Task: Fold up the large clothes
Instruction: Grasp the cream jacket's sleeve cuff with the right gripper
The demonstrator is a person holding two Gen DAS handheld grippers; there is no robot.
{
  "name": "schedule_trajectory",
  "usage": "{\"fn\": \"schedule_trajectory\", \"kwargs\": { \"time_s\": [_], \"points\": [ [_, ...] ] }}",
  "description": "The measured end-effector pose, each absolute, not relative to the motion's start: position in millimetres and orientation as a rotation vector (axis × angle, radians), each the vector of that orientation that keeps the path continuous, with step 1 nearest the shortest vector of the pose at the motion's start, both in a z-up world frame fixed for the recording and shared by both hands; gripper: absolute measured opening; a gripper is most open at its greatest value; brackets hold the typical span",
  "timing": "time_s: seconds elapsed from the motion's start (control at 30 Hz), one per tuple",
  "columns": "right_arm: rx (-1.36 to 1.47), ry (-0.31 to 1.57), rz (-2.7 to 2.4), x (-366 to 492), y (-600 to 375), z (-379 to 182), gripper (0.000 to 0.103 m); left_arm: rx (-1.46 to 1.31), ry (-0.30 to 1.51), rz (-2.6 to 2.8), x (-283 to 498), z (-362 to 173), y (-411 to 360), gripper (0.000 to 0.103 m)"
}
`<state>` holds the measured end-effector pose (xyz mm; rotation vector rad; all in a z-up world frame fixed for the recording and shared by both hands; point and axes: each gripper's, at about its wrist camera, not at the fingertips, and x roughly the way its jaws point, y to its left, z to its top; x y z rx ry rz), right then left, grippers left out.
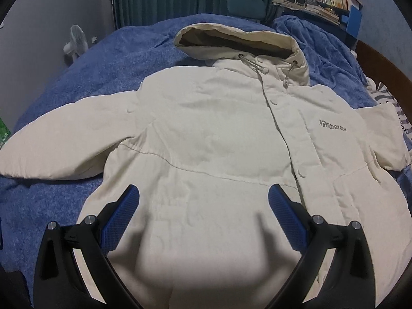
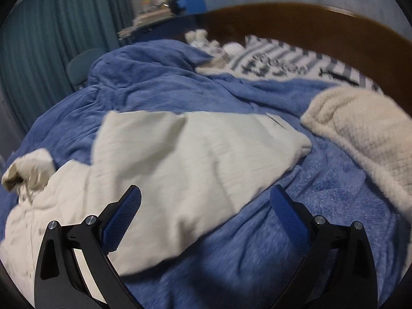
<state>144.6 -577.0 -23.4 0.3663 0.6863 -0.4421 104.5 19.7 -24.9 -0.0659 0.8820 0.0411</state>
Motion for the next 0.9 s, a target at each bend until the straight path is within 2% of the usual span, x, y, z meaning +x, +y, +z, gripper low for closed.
{"fn": "schedule_trajectory", "kwargs": {
  "time_s": [0.13,0.2,0.27,0.4,0.53,0.6,0.67,0.7,0.73,0.77,0.9],
  "points": [
    [0.398,0.699,-0.498,156,-604,-36,0.077,-0.1,0.883,0.022,111,-32,22,0.096],
    [0.452,0.679,-0.515,158,-619,-39,0.076,-0.093,0.89,0.023,113,-36,21,0.096],
    [0.532,0.673,-0.522,158,-633,-46,0.07,-0.09,0.906,0.022,116,-42,21,0.096],
    [0.68,0.674,-0.538,157,-658,-70,0.07,-0.094,0.927,0.02,121,-51,21,0.096],
    [0.819,0.652,-0.481,162,-673,-87,0.074,-0.099,0.943,0.021,125,-58,22,0.096],
    [0.848,0.629,-0.449,165,-673,-90,0.071,-0.092,0.943,0.023,125,-59,21,0.096],
    [0.884,0.585,-0.41,165,-675,-95,0.052,-0.079,0.944,0.025,126,-61,20,0.096],
    [0.873,0.563,-0.407,164,-674,-94,0.047,-0.076,0.944,0.026,126,-62,19,0.096],
    [0.844,0.541,-0.417,162,-673,-89,0.033,-0.072,0.944,0.027,126,-63,19,0.096],
    [0.821,0.526,-0.422,160,-672,-84,0.024,-0.07,0.945,0.028,126,-63,19,0.096],
    [0.744,0.445,-0.43,151,-664,-54,0.017,-0.07,0.941,0.026,126,-63,19,0.096]
  ]
}}
